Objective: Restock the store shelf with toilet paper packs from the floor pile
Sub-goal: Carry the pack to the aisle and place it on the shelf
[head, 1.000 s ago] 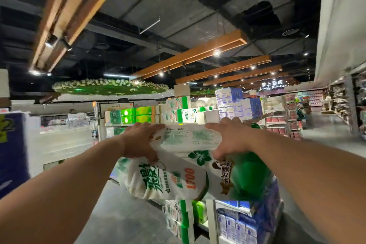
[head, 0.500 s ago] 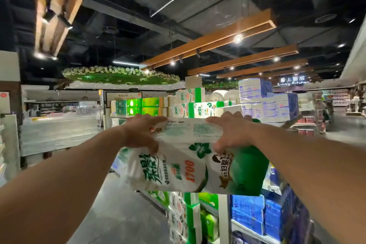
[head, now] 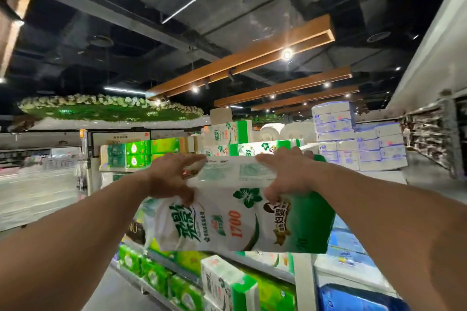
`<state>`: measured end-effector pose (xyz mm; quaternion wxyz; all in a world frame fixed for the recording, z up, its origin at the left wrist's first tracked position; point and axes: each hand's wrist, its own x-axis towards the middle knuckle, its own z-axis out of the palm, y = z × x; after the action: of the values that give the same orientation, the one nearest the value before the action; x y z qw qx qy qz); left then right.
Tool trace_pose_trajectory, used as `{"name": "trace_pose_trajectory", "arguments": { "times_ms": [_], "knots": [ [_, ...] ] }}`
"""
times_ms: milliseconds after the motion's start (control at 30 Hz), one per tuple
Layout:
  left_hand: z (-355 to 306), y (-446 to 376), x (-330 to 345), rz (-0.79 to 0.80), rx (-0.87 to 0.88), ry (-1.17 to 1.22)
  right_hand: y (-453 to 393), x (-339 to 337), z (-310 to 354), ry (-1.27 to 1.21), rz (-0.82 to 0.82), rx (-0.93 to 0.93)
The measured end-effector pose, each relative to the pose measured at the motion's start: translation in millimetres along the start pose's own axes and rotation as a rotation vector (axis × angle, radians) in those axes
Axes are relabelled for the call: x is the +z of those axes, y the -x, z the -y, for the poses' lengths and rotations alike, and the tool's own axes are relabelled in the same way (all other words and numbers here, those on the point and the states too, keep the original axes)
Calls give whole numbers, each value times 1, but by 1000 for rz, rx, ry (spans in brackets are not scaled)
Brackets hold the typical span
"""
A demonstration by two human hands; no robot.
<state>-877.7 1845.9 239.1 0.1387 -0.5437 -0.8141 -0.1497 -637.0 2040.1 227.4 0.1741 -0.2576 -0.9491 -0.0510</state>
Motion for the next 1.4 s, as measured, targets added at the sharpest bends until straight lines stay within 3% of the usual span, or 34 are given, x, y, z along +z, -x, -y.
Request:
{"name": "trace_pose_trajectory", "arguments": {
  "times_ms": [133, 400, 633, 833, 1067, 1400],
  "knots": [
    [55, -89, 34, -54, 84, 33, -99, 39, -13, 38, -43, 11],
    [163, -272, 71, -185, 148, -213, -298, 88, -32, 157, -171, 25],
    [242, -434, 117, -468, 228, -335, -437, 121, -46, 362, -355, 123],
    [290, -574, 181, -616, 283, -209, -545, 156, -73, 549, -482, 218],
    [300, -723, 219, -733, 422, -70, -643, 171, -119, 621, -495, 378],
    [257, -844, 249, -696, 441, 53, -716, 162, -198, 733, -509, 449]
  ]
}}
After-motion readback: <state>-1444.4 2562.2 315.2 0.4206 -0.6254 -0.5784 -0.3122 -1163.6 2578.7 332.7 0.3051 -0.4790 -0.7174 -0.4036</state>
